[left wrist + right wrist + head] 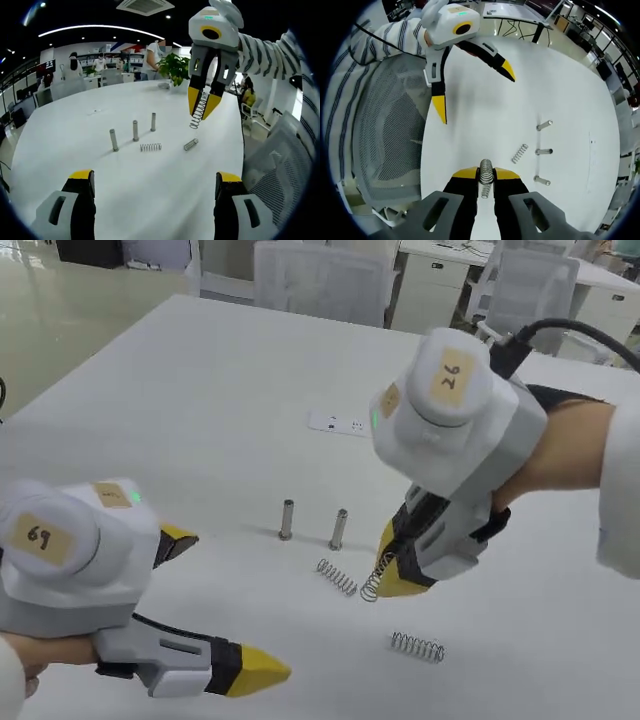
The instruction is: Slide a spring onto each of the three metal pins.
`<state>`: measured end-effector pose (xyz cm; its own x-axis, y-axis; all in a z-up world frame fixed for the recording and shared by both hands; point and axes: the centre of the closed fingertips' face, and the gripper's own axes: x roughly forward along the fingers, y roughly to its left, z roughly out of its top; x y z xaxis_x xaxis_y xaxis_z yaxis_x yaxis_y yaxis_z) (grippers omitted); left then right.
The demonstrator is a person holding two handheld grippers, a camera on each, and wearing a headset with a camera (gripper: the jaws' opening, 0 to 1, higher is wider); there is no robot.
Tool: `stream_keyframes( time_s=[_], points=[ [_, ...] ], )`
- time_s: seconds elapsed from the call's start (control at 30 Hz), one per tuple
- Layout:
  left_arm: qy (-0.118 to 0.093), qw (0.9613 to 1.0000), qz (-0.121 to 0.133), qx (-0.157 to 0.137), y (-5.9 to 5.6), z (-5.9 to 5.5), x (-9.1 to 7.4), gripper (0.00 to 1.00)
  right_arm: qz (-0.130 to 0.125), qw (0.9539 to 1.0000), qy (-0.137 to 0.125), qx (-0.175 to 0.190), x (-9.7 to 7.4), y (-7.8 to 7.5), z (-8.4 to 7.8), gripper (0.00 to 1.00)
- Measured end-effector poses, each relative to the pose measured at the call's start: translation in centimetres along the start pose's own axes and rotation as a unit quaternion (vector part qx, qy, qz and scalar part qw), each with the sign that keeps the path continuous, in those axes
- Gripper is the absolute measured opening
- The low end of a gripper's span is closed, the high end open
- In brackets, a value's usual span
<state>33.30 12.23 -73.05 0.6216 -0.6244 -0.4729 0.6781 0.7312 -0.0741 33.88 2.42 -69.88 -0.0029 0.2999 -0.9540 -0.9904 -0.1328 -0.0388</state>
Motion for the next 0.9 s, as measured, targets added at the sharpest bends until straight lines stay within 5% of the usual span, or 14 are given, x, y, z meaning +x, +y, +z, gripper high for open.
stream_keyframes(
  time_s=[0.17,0.27,0.53,0.9],
  points=[
    [-0.006,1.0,0.004,-0.001,0.3,0.3,0.0,0.98,-0.008,0.9999,0.006,-0.004,-1.0,-2.0,0.3,0.08],
    [-0.031,0.9988,-0.002,-0.037,0.3,0.9,-0.1,0.98,-0.015,0.9997,0.013,-0.01,-1.4,-3.2,0.3,0.08],
    [-0.014,0.9995,0.006,-0.026,0.6,-0.1,-0.2,0.98,-0.022,0.9992,0.022,-0.026,-2.5,-5.6,1.3,0.08],
    [-0.005,0.9995,0.016,-0.028,0.8,-0.4,-0.4,0.98,-0.013,0.9987,0.032,-0.037,-1.4,-8.9,2.6,0.08]
  ],
)
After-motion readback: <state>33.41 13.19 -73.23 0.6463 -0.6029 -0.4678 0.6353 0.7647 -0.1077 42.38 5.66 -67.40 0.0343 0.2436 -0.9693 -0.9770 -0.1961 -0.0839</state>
